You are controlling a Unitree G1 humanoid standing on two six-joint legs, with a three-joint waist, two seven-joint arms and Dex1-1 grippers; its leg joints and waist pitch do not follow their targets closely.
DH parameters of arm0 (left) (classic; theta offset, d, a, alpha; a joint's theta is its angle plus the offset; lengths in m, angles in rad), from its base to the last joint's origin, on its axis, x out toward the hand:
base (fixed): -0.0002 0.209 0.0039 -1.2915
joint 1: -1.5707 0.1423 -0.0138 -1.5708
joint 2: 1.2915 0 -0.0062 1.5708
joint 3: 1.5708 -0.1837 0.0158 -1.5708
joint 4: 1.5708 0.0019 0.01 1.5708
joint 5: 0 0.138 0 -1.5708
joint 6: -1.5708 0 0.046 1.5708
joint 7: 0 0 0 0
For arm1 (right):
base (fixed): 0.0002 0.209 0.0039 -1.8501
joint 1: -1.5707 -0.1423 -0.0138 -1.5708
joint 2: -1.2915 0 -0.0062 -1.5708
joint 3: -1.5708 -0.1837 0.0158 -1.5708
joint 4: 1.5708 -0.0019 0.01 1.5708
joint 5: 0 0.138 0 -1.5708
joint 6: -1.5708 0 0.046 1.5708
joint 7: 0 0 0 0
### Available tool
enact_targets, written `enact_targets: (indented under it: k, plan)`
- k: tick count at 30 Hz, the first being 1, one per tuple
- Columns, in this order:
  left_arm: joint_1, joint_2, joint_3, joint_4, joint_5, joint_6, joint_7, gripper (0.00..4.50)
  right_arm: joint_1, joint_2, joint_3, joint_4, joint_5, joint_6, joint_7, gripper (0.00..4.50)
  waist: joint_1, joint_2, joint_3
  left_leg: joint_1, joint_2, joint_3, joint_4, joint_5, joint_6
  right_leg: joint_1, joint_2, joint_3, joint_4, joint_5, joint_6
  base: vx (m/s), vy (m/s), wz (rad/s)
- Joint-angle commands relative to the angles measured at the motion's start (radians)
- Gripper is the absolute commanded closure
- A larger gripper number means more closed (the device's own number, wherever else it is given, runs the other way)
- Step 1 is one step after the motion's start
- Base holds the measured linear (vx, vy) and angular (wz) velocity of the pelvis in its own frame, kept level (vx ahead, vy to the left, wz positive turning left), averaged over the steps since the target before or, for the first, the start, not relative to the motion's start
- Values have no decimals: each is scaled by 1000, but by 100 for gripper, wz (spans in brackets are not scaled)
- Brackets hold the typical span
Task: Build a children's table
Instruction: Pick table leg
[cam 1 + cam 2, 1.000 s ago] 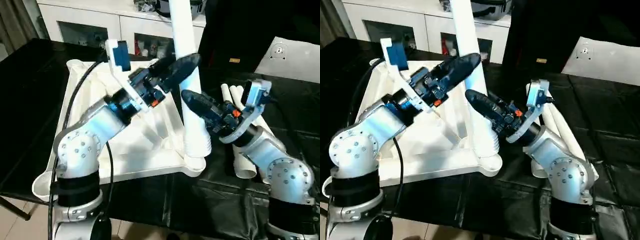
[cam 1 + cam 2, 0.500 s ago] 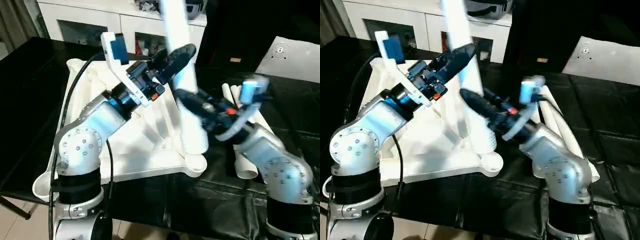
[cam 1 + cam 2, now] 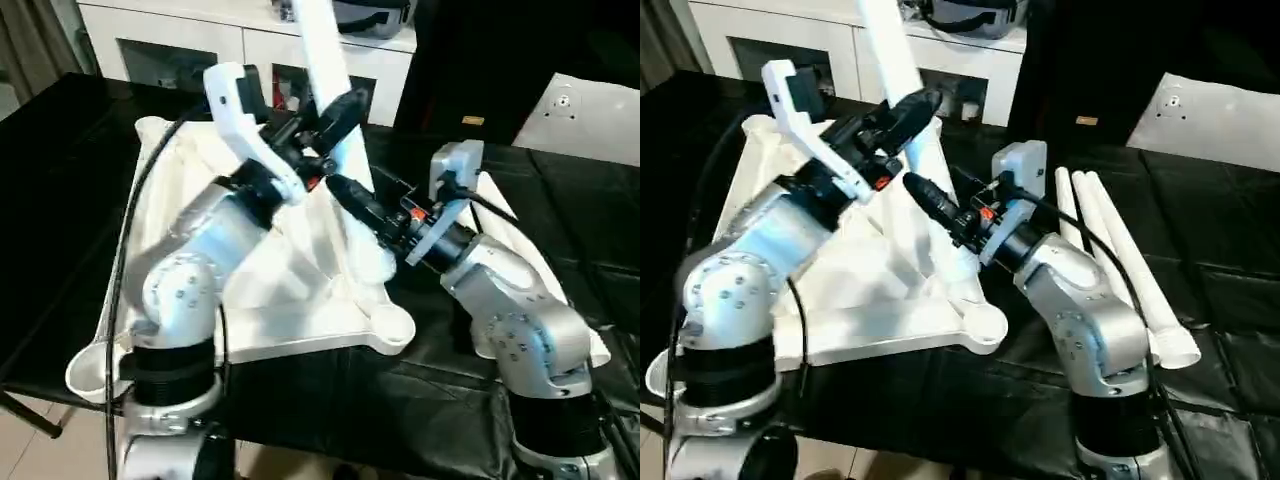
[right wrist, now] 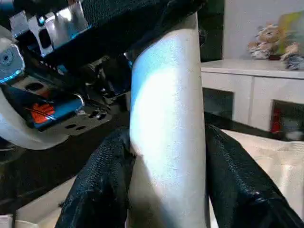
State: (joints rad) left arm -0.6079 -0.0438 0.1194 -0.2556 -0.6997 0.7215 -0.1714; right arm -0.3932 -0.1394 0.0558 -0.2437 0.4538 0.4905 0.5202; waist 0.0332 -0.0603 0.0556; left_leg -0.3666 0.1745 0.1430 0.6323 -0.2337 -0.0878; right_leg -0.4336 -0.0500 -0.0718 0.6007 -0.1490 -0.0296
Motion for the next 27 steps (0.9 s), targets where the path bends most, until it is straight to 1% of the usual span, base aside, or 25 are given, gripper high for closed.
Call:
enact_targets:
  k: [1,2,3,4,6,8,9,11,12,14,15,17,18,19,20,21,22,23,24,25,26,27]
  plan:
    - [5,-11,-35,22,25,10,28,267,-26,-3,43,-5,-24,-29,3,267,0,3,-71,-11,34,1,-71,-27,51,81,-70,48,-72,-295,-71,0,0,0]
    - [5,-9,-44,21,44,6,31,268,-30,-6,50,2,-37,-42,3,267,-2,1,-71,-12,34,1,-72,-30,51,81,-68,47,-73,-302,-67,0,0,0]
    - [4,-4,-50,21,55,3,30,268,-31,-7,52,4,-42,-47,3,267,-3,2,-70,-11,34,1,-72,-35,53,80,-68,47,-73,-312,-61,0,0,0]
    - [5,7,-64,21,73,-3,23,268,-34,-9,54,10,-49,-53,5,267,-3,1,-70,-10,35,1,-72,-38,54,78,-68,47,-75,-320,-57,0,0,0]
    - [6,18,-76,25,92,-12,18,269,-39,-13,57,19,-60,-61,9,267,-3,2,-71,-10,35,0,-72,-34,56,78,-67,47,-74,-318,-50,0,0,0]
    - [6,21,-74,32,98,-22,21,270,-43,-15,60,26,-73,-69,12,267,-3,2,-70,-9,36,0,-72,-32,56,77,-67,47,-73,-313,-53,0,0,0]
    - [3,24,-65,40,103,-30,28,270,-49,-16,61,35,-94,-72,-4,267,-3,1,-71,-10,34,1,-71,-26,55,78,-67,48,-71,-299,-59,0,0,0]
    - [2,25,-63,42,105,-33,30,270,-50,-16,61,38,-99,-72,-10,267,-2,2,-72,-10,34,1,-70,-17,55,80,-68,48,-68,-285,-64,0,0,0]
    - [0,27,-60,45,109,-36,31,270,-51,-15,61,42,-99,-74,-9,232,-2,3,-72,-10,34,1,-70,-15,57,79,-67,48,-68,-274,-68,0,0,0]
    - [-9,39,-46,61,123,-49,32,270,-55,-14,56,48,-83,-66,2,232,-3,1,-73,-10,34,1,-70,-11,60,80,-67,49,-66,-262,-73,0,0,0]
    - [-16,50,-37,75,132,-60,31,270,-56,-13,49,50,-68,-57,9,196,-4,2,-73,-9,35,1,-70,-9,64,80,-67,48,-66,-252,-80,0,0,0]
    - [-22,64,-29,84,137,-68,25,270,-59,-19,46,49,-58,-53,16,190,-3,3,-73,-8,35,1,-70,-8,67,80,-67,48,-65,-248,-85,0,0,0]
    - [-23,69,-27,87,139,-70,23,270,-59,-22,43,47,-52,-49,20,183,-5,2,-72,-9,33,1,-71,-15,67,82,-67,48,-66,-260,-79,0,0,0]
    - [-26,78,-21,93,137,-72,17,270,-59,-27,38,43,-45,-41,30,183,-4,3,-73,-7,34,1,-70,-18,66,82,-68,48,-66,-265,-78,0,0,0]
    - [-27,83,-19,95,137,-73,13,270,-60,-30,34,40,-41,-36,35,169,-4,1,-72,-8,33,1,-70,-18,67,82,-67,48,-67,-268,-75,0,0,0]
    - [-30,90,-15,99,138,-76,9,270,-60,-34,28,37,-33,-28,41,155,-4,4,-73,-7,34,1,-69,-11,68,81,-67,49,-65,-261,-76,0,0,0]
    - [-33,98,-11,105,138,-79,5,270,-61,-40,20,33,-21,-16,48,144,-5,1,-73,-7,34,1,-69,-8,69,81,-66,49,-65,-257,-77,0,0,0]
    - [-35,104,-9,111,137,-82,2,270,-61,-45,15,30,-12,-8,53,144,-2,3,-74,-5,35,0,-70,-2,71,81,-67,49,-63,-250,-83,0,0,0]
    - [-44,119,1,129,136,-91,-7,270,-60,-65,1,27,4,11,67,124,-3,1,-74,-5,36,1,-69,2,74,80,-68,49,-63,-242,-91,0,0,0]
    - [-50,123,8,138,134,-93,-12,270,-60,-75,-7,26,12,20,73,124,-2,1,-74,-5,35,1,-69,2,74,81,-67,49,-61,-240,-93,0,0,0]
    - [-51,124,9,141,134,-93,-13,270,-60,-77,-9,26,15,22,74,112,-1,2,-75,-4,37,1,-69,7,74,81,-68,49,-60,-234,-98,0,0,0]
    - [-57,129,15,150,129,-91,-22,270,-62,-86,-24,26,28,34,77,100,-1,-3,-75,-4,35,3,-68,13,78,81,-67,50,-60,-223,-105,0,0,0]
